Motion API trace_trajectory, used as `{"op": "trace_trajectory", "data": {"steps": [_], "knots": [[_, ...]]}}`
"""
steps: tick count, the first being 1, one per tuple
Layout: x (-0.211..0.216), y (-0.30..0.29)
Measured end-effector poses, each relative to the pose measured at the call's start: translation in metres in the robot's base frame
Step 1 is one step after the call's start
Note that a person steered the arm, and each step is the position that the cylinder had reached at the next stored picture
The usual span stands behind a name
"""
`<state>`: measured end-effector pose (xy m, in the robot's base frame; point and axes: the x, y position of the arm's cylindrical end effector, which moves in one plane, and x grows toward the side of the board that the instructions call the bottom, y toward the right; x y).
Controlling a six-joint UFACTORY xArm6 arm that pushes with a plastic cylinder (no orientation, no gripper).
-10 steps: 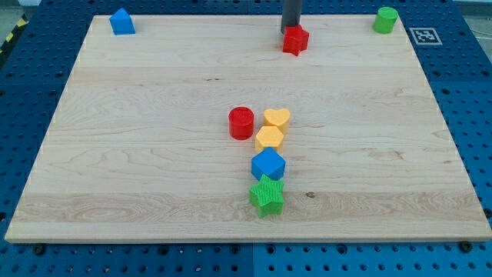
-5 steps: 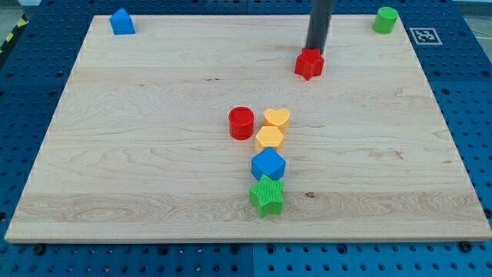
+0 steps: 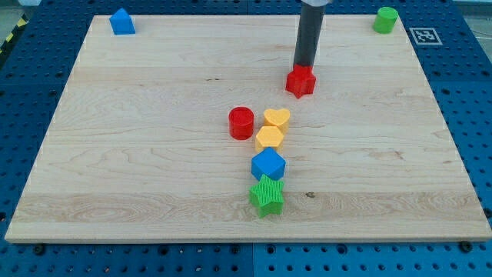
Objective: Move the red star to the right of the yellow heart
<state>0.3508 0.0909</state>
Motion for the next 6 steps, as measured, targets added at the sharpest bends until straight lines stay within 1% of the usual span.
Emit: {"op": "trace_trajectory", "data": {"steps": [2, 3, 4, 5, 6], "knots": [[0.047, 0.011], [0.049, 0.015], [0.032, 0.012], [0.031, -0.003], [0.04, -0.006]]}}
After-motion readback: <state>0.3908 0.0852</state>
